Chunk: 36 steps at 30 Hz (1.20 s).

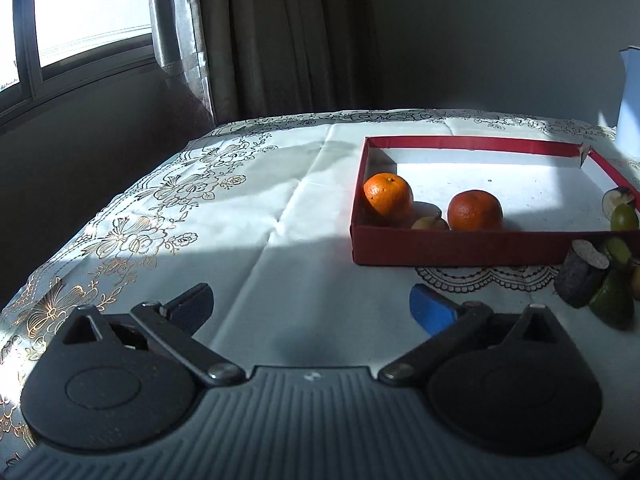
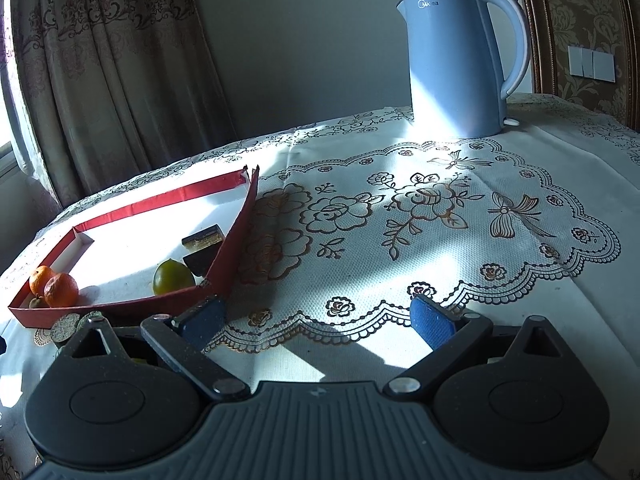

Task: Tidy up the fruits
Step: 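Move the right tool toward the large green tomato beside the tray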

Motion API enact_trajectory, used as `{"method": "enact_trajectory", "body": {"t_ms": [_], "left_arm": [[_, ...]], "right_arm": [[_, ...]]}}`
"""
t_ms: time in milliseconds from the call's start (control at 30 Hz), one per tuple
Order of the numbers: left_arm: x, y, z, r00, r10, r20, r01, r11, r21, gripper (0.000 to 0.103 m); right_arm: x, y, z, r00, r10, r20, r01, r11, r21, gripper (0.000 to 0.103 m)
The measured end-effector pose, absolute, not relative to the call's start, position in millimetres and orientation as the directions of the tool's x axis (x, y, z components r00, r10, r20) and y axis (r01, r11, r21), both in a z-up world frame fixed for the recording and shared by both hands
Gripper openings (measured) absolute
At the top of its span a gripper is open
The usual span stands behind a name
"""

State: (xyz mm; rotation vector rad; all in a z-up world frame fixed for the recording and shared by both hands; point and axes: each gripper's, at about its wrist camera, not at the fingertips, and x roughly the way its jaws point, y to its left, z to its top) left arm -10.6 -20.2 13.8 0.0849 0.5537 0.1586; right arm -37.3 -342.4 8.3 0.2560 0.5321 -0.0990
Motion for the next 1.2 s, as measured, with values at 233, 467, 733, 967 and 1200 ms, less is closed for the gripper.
{"method": "enact_trajectory", "body": {"t_ms": [233,467,733,967,1200], "left_arm": [[-1,-9,8,0.793,0.141,-0.592,-0.128,0.990,0.064,0.103],[1,-2,5,0.774,0.133,-0.619,-0.146,0.989,0.030,0.103],[2,-5,5,0.771,0.150,-0.619,-0.153,0.987,0.050,0.103],[2,-4,5,0.769,0.150,-0.622,-0.157,0.987,0.045,0.103],[2,-4,5,0.769,0.150,-0.622,-0.157,0.987,0.044,0.103]], "right_arm": [[-59,-307,17,0.886,0.056,-0.459,0.010,0.990,0.139,0.100],[-70,-285,20,0.889,0.108,-0.445,-0.078,0.993,0.087,0.100],[-75,-275,15,0.886,0.130,-0.445,-0.121,0.991,0.049,0.100],[-71,-270,14,0.874,0.143,-0.465,-0.151,0.988,0.019,0.099],[-63,-265,14,0.858,0.137,-0.495,-0.192,0.979,-0.063,0.093]]}}
